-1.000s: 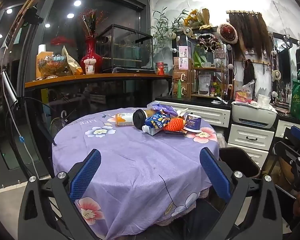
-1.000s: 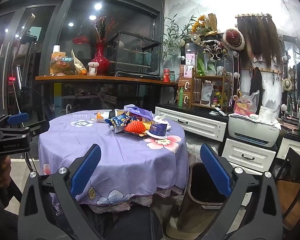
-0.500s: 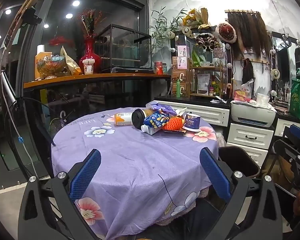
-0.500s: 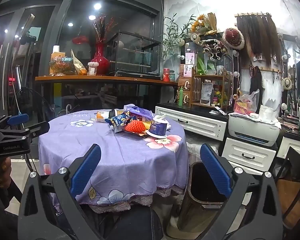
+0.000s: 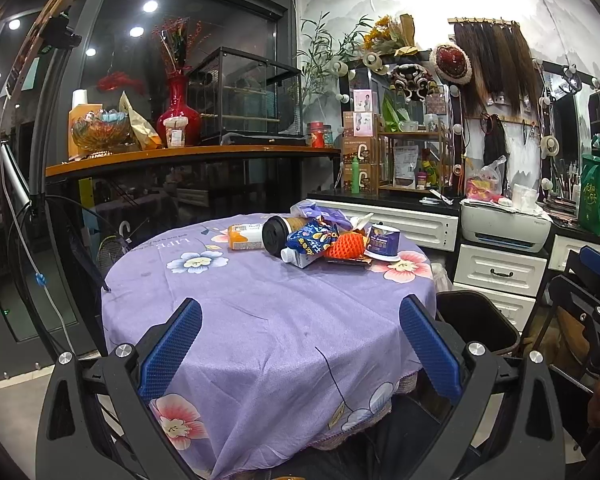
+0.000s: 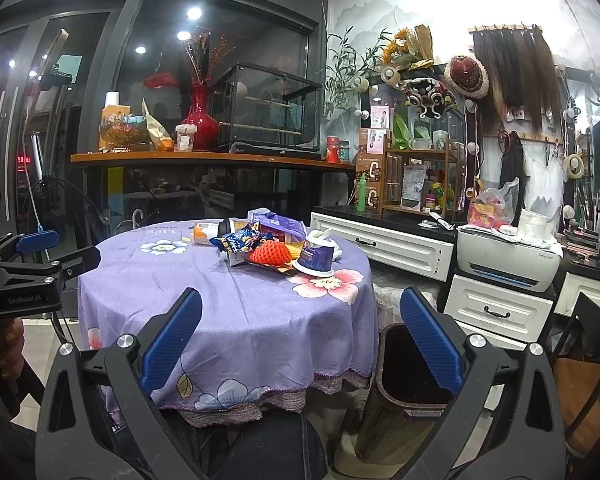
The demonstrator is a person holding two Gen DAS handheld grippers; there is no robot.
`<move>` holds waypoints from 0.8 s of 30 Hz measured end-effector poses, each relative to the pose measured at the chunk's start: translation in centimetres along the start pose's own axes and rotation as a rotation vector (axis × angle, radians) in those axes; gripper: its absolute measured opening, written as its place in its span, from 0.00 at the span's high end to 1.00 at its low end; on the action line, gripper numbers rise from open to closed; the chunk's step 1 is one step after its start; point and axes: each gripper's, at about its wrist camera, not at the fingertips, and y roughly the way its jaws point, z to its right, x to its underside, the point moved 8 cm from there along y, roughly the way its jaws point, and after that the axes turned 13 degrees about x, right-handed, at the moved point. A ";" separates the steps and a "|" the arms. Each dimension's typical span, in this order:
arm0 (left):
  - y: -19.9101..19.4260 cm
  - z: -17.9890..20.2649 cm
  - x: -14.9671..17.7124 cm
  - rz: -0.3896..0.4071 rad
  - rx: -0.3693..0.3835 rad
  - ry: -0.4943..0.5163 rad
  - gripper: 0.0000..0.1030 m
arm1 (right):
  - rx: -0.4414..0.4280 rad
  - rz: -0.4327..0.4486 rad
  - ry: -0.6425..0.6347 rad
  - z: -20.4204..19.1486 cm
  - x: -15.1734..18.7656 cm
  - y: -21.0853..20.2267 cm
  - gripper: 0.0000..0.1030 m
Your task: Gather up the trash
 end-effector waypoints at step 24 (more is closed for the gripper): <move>0.0 0.0 0.1 -0.006 0.001 0.003 0.05 | -0.003 -0.005 0.000 -0.1 0.0 0.1 0.05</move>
